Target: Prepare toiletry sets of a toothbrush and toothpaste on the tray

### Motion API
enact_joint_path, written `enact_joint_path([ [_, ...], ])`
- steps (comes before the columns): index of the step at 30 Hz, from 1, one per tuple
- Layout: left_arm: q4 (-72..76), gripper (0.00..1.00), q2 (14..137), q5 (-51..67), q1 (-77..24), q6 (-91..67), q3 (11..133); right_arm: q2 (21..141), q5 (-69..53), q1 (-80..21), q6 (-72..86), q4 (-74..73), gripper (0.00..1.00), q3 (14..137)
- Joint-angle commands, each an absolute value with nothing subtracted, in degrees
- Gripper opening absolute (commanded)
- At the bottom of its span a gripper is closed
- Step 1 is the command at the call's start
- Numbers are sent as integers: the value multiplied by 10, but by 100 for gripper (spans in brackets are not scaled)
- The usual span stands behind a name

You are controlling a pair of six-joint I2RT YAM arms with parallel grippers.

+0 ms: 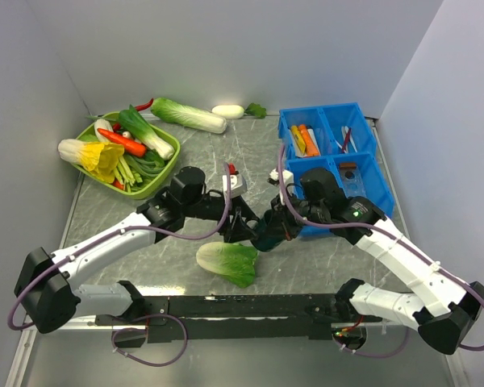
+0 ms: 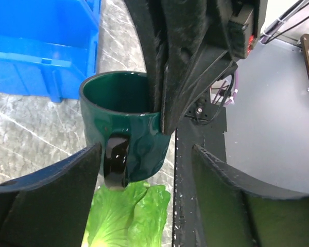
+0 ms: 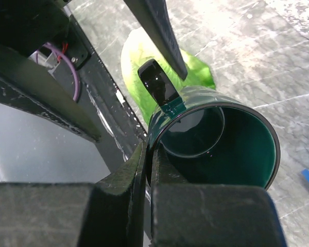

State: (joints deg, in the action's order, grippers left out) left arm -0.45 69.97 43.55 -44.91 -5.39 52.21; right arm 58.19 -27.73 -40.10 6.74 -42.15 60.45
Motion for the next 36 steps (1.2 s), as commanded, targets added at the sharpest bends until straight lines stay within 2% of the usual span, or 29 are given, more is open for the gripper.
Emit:
enact_joint_path([
  [1,2,69,698,434,-460,-41,546,578,-297,-409,48,-403,0,650],
  [7,-13,52,701,438,-466,-39,547,582,-294,-412,40,-415,0,664],
  [12,-16,53,707,440,-468,-38,548,582,-296,-416,36,-421,0,671],
  [15,-18,20,713,459,-469,-36,552,584,-309,-418,35,-420,0,669],
  [16,-22,6,716,465,-471,-35,555,583,-309,-419,33,-421,0,669],
  [17,-23,1,717,468,-472,-34,555,584,-309,-419,32,-422,0,667],
  [27,-4,1,694,464,-474,-22,538,569,-284,-418,48,-396,1,654],
  [30,22,1,673,450,-474,-19,521,563,-292,-417,56,-375,23,643],
  [31,26,1,663,446,-474,-18,514,563,-299,-417,58,-372,35,641],
  [33,38,1,653,429,-474,-18,508,561,-301,-415,63,-366,46,640],
  [34,40,1,647,422,-474,-17,502,560,-301,-414,64,-363,57,640],
  [36,47,1,638,403,-474,-16,499,558,-292,-412,66,-362,66,644],
])
